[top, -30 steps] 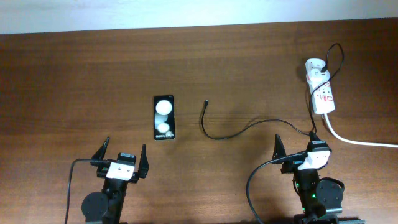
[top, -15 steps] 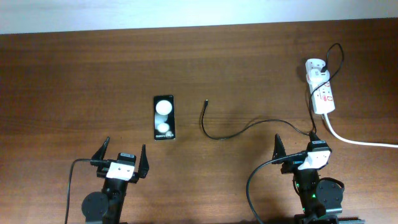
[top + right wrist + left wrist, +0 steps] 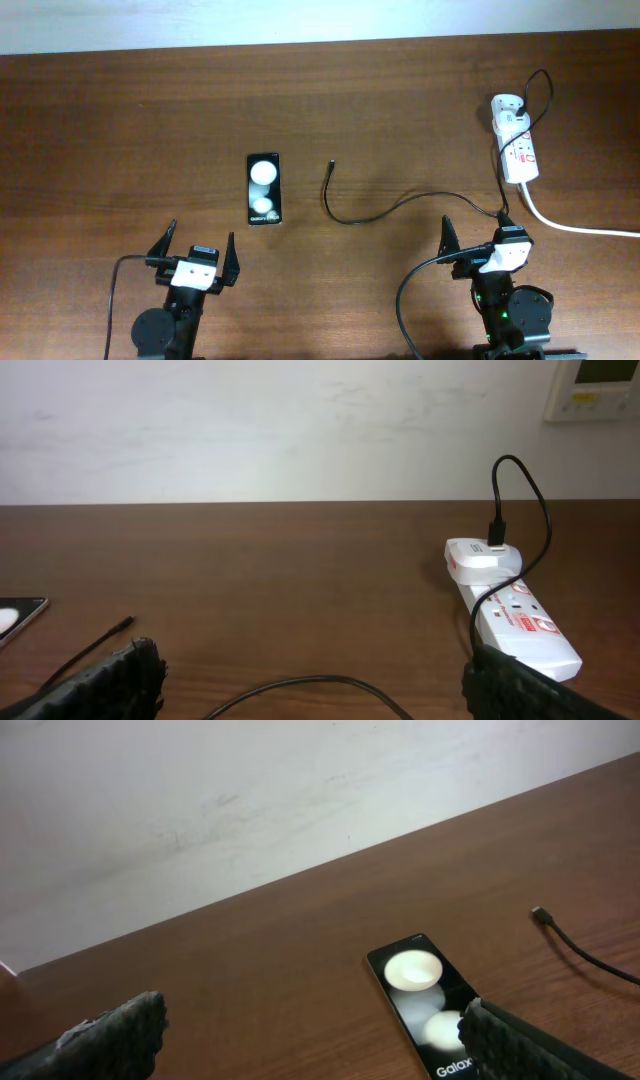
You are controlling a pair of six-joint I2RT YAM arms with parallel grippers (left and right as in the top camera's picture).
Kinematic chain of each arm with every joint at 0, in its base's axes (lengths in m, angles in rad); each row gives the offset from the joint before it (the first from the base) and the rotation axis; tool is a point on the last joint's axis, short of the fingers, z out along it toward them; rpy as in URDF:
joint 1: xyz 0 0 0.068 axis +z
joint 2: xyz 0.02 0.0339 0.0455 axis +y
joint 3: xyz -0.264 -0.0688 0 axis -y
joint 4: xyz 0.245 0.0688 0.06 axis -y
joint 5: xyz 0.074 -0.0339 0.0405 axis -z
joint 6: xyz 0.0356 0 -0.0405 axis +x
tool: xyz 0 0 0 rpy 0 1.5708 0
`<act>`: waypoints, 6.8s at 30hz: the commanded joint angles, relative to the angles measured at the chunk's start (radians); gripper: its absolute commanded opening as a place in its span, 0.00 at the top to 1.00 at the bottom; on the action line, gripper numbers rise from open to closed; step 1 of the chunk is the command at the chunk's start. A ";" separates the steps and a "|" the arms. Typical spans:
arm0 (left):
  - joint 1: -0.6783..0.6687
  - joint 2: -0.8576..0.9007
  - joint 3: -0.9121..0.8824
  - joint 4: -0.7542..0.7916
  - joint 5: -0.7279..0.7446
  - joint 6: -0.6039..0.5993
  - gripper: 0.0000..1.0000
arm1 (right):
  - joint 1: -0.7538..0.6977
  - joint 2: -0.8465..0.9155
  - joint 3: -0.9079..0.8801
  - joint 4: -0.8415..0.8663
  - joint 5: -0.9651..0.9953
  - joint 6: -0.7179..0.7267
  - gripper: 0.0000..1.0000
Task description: Plug charger to phone and switch on socket
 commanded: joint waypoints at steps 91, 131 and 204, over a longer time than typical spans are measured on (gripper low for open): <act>-0.286 2.126 1.508 -0.914 -0.116 -0.579 0.01 | 0.005 -0.006 -0.007 -0.003 0.008 0.003 0.01; -0.311 2.126 1.741 -1.014 -0.163 -0.666 0.29 | 0.005 -0.006 -0.007 -0.003 0.008 0.003 0.01; 0.069 2.126 1.810 -1.211 1.080 -1.347 0.78 | 0.005 -0.006 -0.007 -0.003 0.008 0.003 0.01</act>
